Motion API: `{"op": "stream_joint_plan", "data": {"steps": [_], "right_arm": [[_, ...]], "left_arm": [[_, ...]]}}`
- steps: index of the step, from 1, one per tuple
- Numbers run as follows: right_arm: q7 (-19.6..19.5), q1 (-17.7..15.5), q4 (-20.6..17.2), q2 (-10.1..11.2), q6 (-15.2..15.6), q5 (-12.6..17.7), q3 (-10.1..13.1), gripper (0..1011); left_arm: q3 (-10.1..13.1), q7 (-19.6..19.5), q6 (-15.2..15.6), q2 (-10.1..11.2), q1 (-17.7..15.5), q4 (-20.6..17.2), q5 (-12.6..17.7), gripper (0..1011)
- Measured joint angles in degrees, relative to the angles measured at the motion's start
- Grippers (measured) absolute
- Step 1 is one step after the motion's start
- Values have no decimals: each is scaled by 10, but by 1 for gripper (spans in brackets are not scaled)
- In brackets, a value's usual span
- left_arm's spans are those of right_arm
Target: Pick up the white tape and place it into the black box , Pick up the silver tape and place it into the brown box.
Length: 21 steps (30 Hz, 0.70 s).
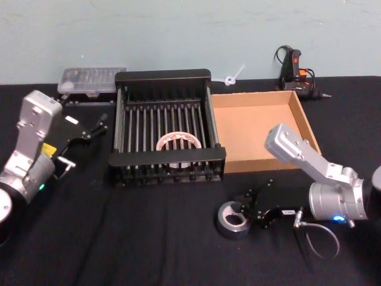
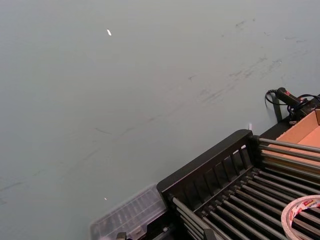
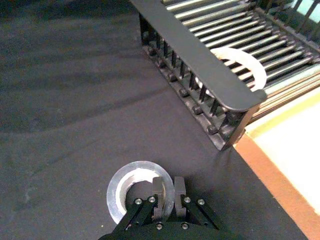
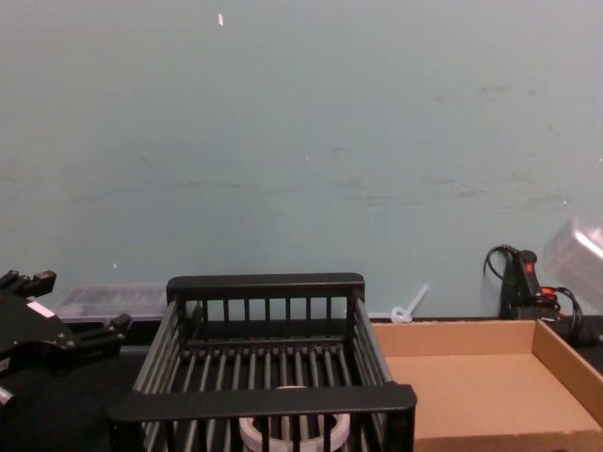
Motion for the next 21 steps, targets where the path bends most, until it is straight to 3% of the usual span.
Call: {"op": "stream_joint_plan", "data": {"steps": [11, 21], "right_arm": [[-23, -7, -14, 7, -2, 25, 31, 145], [-82, 9, 0, -9, 2, 20, 68, 145]], "left_arm": [[0, 0, 0, 0, 0, 0, 0, 1001], [0, 0, 0, 0, 0, 0, 0, 1001]]}}
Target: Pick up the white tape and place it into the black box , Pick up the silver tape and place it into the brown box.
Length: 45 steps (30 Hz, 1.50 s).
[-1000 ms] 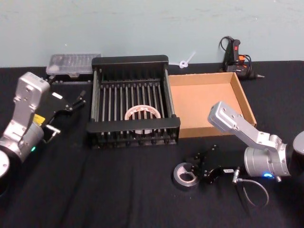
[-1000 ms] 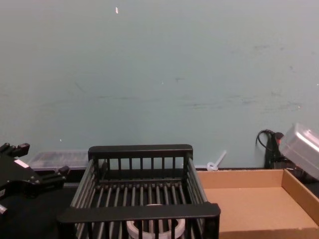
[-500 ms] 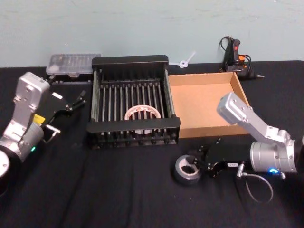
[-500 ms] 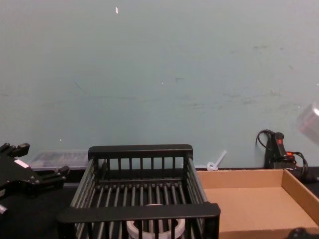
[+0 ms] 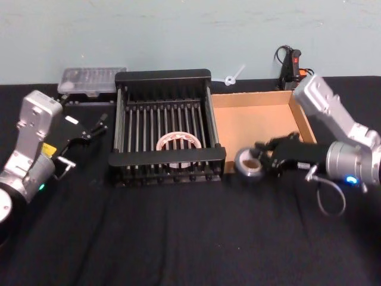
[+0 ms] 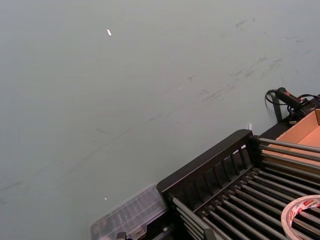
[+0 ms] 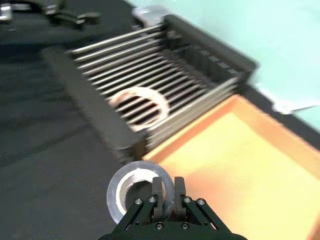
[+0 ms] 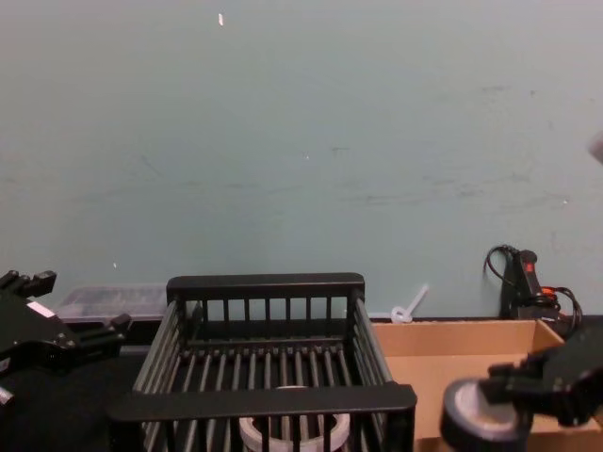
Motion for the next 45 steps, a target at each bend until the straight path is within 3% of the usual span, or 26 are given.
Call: {"op": "stream_joint_plan", "data": {"steps": [11, 20, 26, 45], "right_arm": [[-47, 37, 58, -38, 12, -36, 20, 145], [-62, 67, 130, -73, 14, -56, 30, 145], [-66, 74, 157, -88, 10, -63, 37, 145], [-65, 73, 156, -88, 7, -63, 38, 145]], "left_arm": [[0, 0, 0, 0, 0, 0, 0, 1001], [0, 0, 0, 0, 0, 0, 0, 1001], [0, 0, 0, 0, 0, 0, 0, 1001], [0, 0, 0, 0, 0, 0, 0, 1001]]}}
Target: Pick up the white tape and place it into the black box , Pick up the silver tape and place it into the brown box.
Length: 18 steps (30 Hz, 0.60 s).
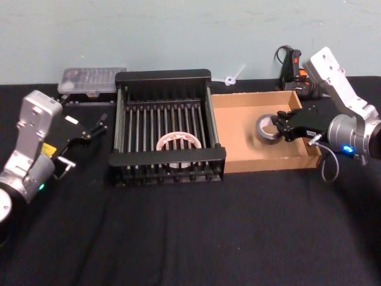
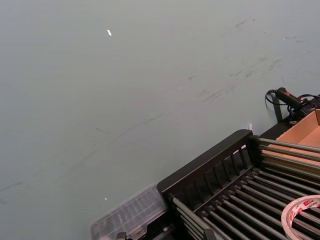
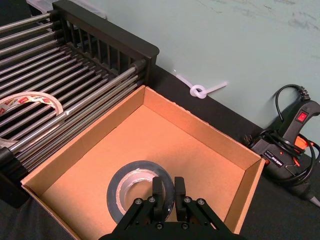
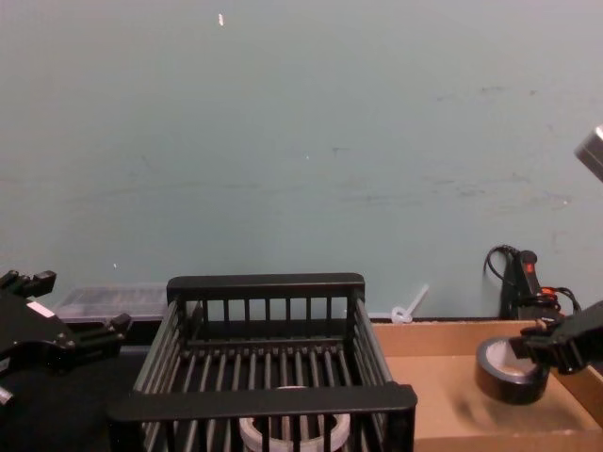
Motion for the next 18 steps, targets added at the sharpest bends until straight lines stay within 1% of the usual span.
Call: {"op": "stream_joint_plan", "data": {"steps": [2, 4, 5, 8, 9, 15, 17, 18], "right_arm": [[0, 0, 0, 0, 0, 0, 0, 148], [0, 0, -1, 0, 0, 0, 0, 195], [0, 0, -1, 0, 0, 1, 0, 195], [1, 0, -1, 0, 0, 1, -1, 285], [1, 0, -1, 1, 0, 1, -1, 346], [1, -1, -2, 1, 1, 1, -1, 514], [1, -1, -2, 1, 1, 1, -1, 603], [1, -1, -2, 1, 1, 1, -1, 625]], "left_arm": [[0, 0, 0, 0, 0, 0, 0, 1001], [0, 0, 0, 0, 0, 0, 0, 1001], [0, 0, 0, 0, 0, 0, 0, 1001], [0, 0, 0, 0, 0, 0, 0, 1002], [0, 0, 0, 0, 0, 0, 0, 1001], [0, 0, 0, 0, 0, 0, 0, 1001], [0, 0, 0, 0, 0, 0, 0, 1001], [0, 0, 0, 0, 0, 0, 0, 1001]]}}
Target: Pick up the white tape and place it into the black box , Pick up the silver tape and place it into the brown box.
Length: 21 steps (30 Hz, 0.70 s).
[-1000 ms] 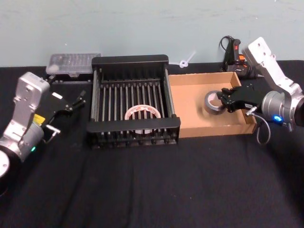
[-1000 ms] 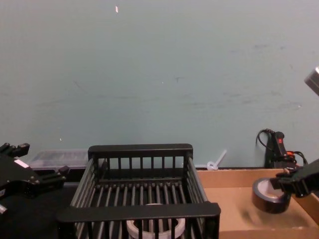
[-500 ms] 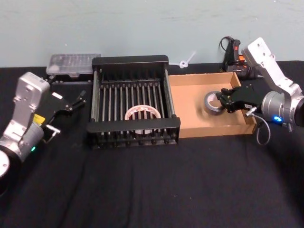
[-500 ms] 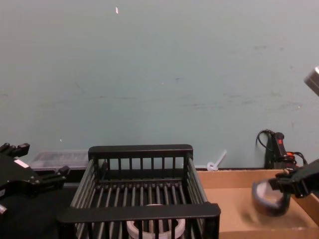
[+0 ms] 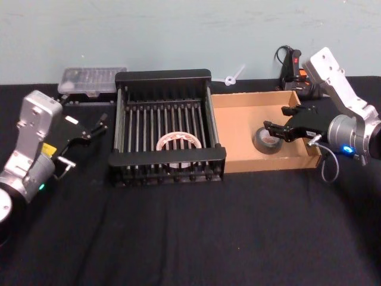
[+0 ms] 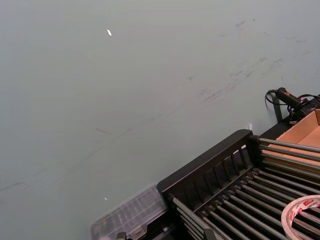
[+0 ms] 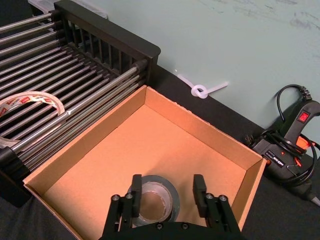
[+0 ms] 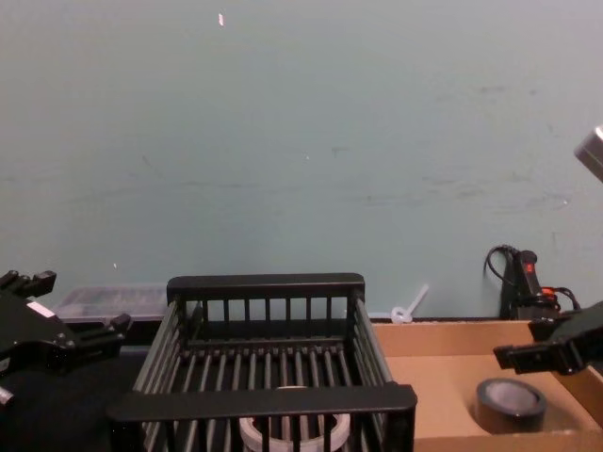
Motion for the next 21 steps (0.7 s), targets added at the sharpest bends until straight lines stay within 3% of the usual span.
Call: {"op": "stream_joint_plan", "data": {"steps": [13, 21], "right_arm": [[0, 0, 0, 0, 0, 0, 0, 997], [0, 0, 0, 0, 0, 0, 0, 1000]], "left_arm": [[0, 0, 0, 0, 0, 0, 0, 1001], [0, 0, 0, 0, 0, 0, 0, 1001]]}}
